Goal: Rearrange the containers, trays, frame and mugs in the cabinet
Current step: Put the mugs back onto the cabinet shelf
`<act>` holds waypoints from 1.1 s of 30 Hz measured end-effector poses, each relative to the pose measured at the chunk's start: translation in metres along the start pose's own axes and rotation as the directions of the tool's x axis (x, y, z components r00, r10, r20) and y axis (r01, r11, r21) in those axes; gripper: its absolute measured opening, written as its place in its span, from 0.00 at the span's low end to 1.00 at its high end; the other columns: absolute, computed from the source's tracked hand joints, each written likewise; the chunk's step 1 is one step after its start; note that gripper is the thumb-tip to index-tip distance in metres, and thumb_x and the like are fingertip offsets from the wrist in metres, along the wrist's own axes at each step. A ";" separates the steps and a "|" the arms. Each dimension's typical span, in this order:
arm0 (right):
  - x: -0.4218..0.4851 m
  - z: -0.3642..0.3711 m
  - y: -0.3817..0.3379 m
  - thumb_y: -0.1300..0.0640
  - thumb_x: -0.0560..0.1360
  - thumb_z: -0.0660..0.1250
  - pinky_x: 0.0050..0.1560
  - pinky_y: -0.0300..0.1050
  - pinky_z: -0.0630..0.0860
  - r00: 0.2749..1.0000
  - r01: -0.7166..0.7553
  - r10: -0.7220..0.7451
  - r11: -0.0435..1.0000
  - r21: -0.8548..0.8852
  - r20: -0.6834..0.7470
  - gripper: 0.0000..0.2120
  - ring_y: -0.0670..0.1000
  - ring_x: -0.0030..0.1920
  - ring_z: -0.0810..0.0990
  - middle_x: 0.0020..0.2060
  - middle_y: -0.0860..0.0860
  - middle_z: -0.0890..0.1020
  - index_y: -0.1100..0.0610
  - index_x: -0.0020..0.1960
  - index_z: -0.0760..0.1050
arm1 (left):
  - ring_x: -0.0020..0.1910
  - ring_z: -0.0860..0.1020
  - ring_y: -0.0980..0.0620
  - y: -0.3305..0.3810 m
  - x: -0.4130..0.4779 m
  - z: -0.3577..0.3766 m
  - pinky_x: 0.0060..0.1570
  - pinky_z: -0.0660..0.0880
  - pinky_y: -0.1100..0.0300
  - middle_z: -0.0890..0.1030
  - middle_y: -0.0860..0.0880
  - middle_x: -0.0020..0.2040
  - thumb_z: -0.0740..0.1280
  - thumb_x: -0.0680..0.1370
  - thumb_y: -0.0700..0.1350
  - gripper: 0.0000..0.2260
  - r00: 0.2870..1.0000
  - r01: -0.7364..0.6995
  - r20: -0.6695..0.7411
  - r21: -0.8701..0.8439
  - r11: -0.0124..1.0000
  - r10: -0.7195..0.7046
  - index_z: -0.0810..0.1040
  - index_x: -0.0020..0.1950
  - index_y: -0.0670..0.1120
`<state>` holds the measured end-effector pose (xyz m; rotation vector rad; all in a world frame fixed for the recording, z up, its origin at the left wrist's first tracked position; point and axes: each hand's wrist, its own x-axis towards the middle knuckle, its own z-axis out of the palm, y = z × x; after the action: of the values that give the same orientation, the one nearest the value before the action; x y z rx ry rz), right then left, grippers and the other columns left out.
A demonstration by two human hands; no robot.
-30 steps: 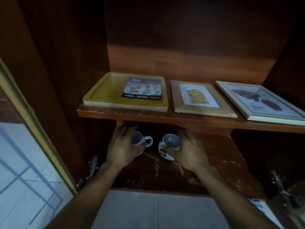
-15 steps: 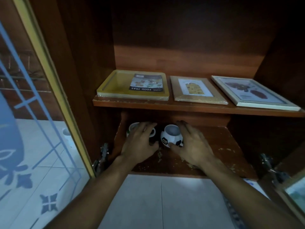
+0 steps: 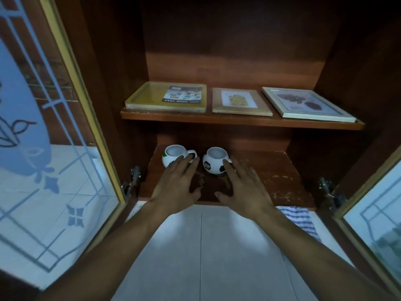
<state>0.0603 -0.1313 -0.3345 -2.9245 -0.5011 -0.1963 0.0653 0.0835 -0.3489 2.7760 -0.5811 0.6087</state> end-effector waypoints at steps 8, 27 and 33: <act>-0.047 -0.008 -0.025 0.36 0.71 0.59 0.71 0.62 0.64 0.992 -0.015 0.028 0.994 0.111 -0.121 0.41 0.60 0.75 0.63 0.76 0.57 0.63 0.56 0.78 0.59 | 0.67 0.71 0.39 0.019 -0.036 -0.011 0.68 0.64 0.43 0.74 0.41 0.68 0.64 0.70 0.52 0.31 0.993 -0.065 -0.105 -0.036 0.997 0.061 0.71 0.71 0.41; -0.150 -0.024 -0.090 0.39 0.76 0.64 0.75 0.48 0.54 0.990 -0.046 0.057 0.995 0.091 -0.126 0.40 0.52 0.78 0.55 0.79 0.48 0.54 0.49 0.80 0.49 | 0.68 0.72 0.41 0.039 -0.134 -0.060 0.66 0.68 0.39 0.74 0.44 0.68 0.67 0.70 0.52 0.28 0.992 -0.081 -0.097 -0.067 0.994 0.075 0.73 0.69 0.45; -0.176 -0.022 -0.102 0.39 0.75 0.66 0.72 0.44 0.60 0.990 -0.052 0.075 0.982 0.181 -0.120 0.38 0.50 0.76 0.60 0.78 0.46 0.58 0.48 0.79 0.53 | 0.64 0.75 0.43 0.050 -0.169 -0.081 0.64 0.70 0.47 0.77 0.44 0.65 0.67 0.71 0.51 0.26 0.989 -0.081 -0.134 -0.107 0.991 0.066 0.75 0.67 0.44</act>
<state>-0.1408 -0.0963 -0.3262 -2.7283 -0.3834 -0.3095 -0.1253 0.1200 -0.3448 2.5968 -0.6702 0.7432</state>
